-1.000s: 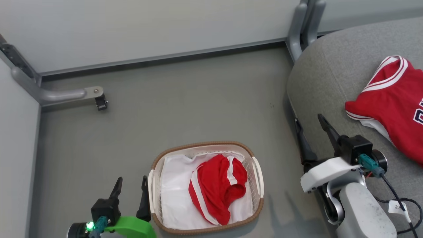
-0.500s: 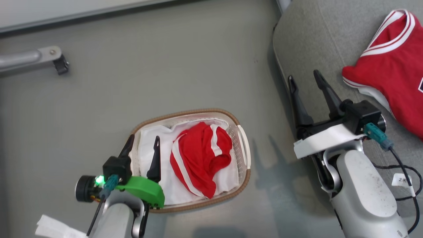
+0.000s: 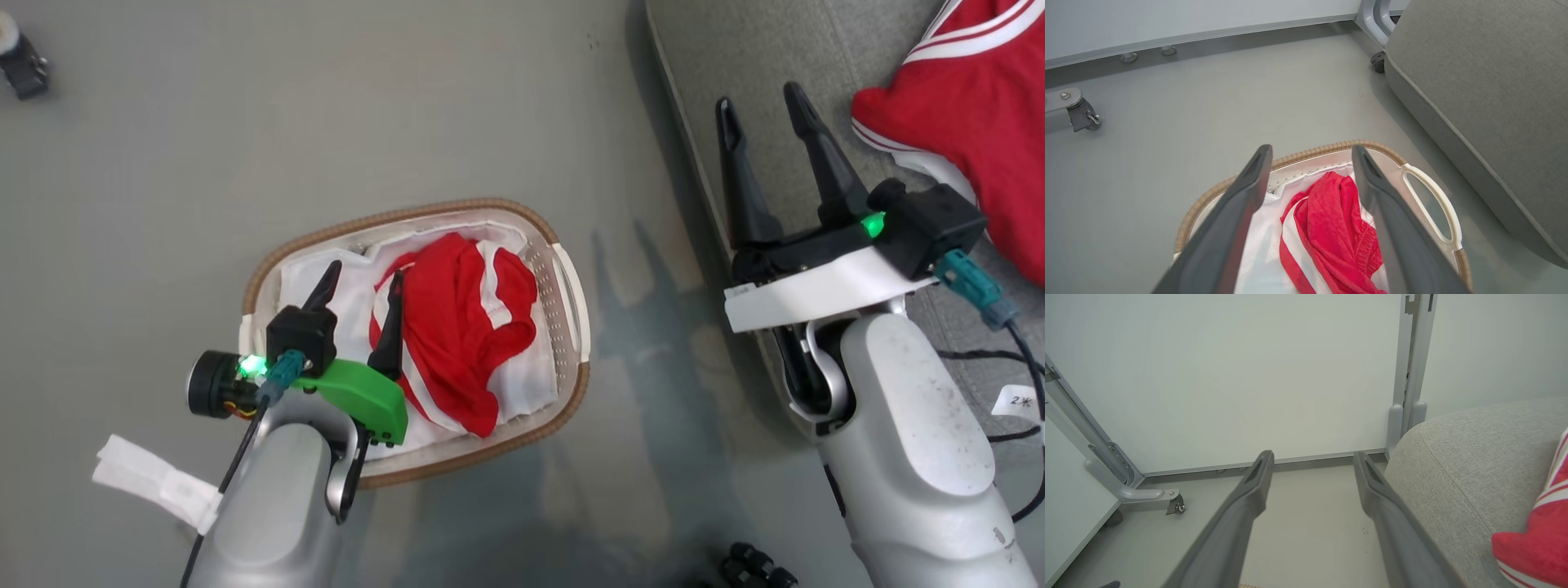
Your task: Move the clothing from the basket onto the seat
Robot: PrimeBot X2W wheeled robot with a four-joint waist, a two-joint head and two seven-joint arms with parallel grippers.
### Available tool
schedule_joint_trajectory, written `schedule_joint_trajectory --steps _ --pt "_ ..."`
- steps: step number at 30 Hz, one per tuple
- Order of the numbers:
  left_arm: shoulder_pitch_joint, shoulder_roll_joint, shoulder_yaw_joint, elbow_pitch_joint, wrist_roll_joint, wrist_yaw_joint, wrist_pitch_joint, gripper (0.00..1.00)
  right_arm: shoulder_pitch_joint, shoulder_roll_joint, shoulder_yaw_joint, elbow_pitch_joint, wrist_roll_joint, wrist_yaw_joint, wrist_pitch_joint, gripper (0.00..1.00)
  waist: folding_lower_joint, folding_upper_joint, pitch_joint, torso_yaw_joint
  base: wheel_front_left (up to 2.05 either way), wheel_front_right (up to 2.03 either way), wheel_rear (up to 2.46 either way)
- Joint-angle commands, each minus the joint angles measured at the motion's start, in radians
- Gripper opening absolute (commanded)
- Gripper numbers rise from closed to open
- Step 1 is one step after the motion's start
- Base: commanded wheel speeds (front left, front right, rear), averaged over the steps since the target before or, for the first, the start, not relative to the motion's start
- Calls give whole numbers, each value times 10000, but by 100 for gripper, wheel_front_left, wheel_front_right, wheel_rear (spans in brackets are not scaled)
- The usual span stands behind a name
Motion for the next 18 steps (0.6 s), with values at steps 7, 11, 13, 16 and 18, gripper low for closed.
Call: schedule_joint_trajectory --steps 7,11,13,16,18 --pt "-1263 87 -135 1479 292 -285 1 100 -368 -28 54 -466 225 -14 -17 100 -1 0 1116 -417 0 0 0" --pt "-1811 80 -35 2396 -42 -371 1 100 -501 -28 -11 -547 298 -14 -17 100 -1 0 1455 -494 0 0 0" --pt "-2085 76 -56 2816 -205 -396 1 100 -525 -28 -30 -509 358 -14 -17 100 -1 0 1615 -532 0 0 0" --pt "-2440 69 -224 3417 -398 -438 1 100 -660 -29 -17 -586 406 -14 -17 100 -1 0 1849 -558 0 0 0" --pt "-2687 70 -397 3794 -486 -441 1 100 -684 -28 -5 -640 407 -14 -17 100 -1 0 2007 -561 0 0 0"
